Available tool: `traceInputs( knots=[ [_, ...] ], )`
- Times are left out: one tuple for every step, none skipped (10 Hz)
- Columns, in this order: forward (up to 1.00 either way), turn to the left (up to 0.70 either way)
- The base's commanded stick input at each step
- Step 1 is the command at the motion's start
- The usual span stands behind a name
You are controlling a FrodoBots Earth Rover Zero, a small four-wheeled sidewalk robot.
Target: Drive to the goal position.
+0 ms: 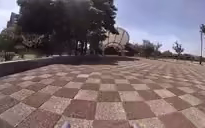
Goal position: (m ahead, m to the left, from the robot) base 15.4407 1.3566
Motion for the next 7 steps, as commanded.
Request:
traceInputs(
  knots=[
    [0.70, 0.00],
    [0.70, 0.00],
    [0.70, 0.00],
    [0.70, 0.00],
    [0.70, 0.00],
    [0.70, 0.00],
    [0.70, 0.00]
  ],
)
